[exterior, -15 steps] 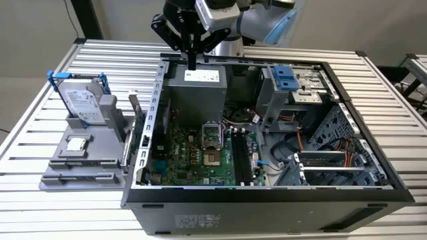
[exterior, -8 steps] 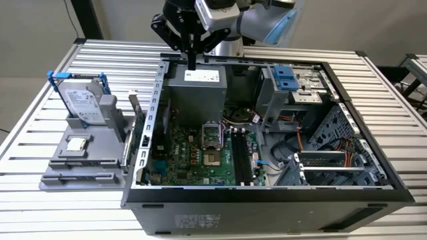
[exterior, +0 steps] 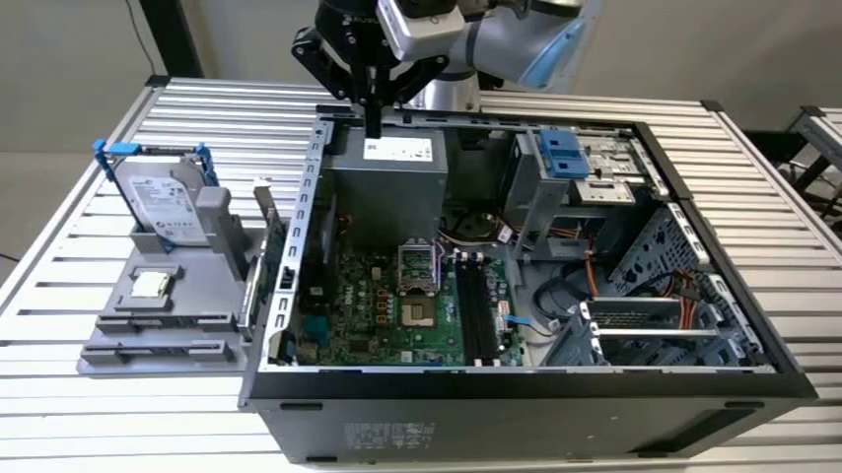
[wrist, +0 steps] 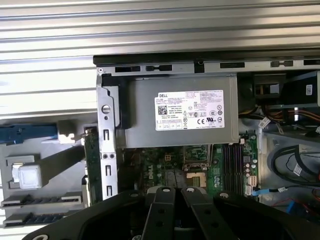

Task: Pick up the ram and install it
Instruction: 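Reach for the ram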

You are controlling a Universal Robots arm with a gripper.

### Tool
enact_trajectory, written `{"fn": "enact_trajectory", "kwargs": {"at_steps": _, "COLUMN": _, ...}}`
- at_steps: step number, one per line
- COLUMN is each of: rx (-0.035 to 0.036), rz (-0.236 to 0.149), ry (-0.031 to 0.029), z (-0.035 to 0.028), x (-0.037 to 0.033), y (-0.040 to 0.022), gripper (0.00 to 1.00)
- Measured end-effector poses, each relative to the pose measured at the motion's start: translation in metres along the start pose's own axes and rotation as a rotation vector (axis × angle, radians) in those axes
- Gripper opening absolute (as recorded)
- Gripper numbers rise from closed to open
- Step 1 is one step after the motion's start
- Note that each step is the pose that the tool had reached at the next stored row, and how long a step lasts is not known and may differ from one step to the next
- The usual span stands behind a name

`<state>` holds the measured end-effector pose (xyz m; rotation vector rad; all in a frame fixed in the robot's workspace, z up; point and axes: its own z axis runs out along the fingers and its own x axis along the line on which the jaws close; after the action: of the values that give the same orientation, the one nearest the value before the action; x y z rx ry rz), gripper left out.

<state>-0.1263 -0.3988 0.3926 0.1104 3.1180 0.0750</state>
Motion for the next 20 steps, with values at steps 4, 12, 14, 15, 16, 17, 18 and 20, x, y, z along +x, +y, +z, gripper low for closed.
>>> {"fn": "enact_trajectory", "kwargs": {"at_steps": 4, "rx": 0.0001, "rz": 0.000, "ry": 0.0000, "z": -0.0001, "x": 0.0026, "y": -0.0003, "gripper": 0.00}}
{"fn": "enact_trajectory", "kwargs": {"at_steps": 12, "rx": 0.0000, "rz": 0.000, "ry": 0.0000, "z": -0.0002, "x": 0.0105, "y": -0.0007, "gripper": 0.00}}
{"fn": "enact_trajectory", "kwargs": {"at_steps": 14, "rx": -0.0001, "rz": 0.000, "ry": 0.0000, "z": -0.0002, "x": 0.0128, "y": -0.0009, "gripper": 0.00}}
{"fn": "enact_trajectory", "kwargs": {"at_steps": 15, "rx": -0.0001, "rz": 0.000, "ry": 0.0000, "z": -0.0003, "x": 0.0143, "y": -0.0010, "gripper": 0.00}}
{"fn": "enact_trajectory", "kwargs": {"at_steps": 16, "rx": 0.0000, "rz": 0.000, "ry": 0.0000, "z": -0.0004, "x": 0.0156, "y": -0.0011, "gripper": 0.00}}
{"fn": "enact_trajectory", "kwargs": {"at_steps": 17, "rx": 0.0000, "rz": 0.000, "ry": 0.0000, "z": -0.0004, "x": 0.0169, "y": -0.0012, "gripper": 0.00}}
{"fn": "enact_trajectory", "kwargs": {"at_steps": 18, "rx": 0.0000, "rz": 0.000, "ry": 0.0000, "z": -0.0004, "x": 0.0181, "y": -0.0013, "gripper": 0.00}}
{"fn": "enact_trajectory", "kwargs": {"at_steps": 20, "rx": 0.0000, "rz": 0.000, "ry": 0.0000, "z": -0.0004, "x": 0.0204, "y": -0.0014, "gripper": 0.00}}
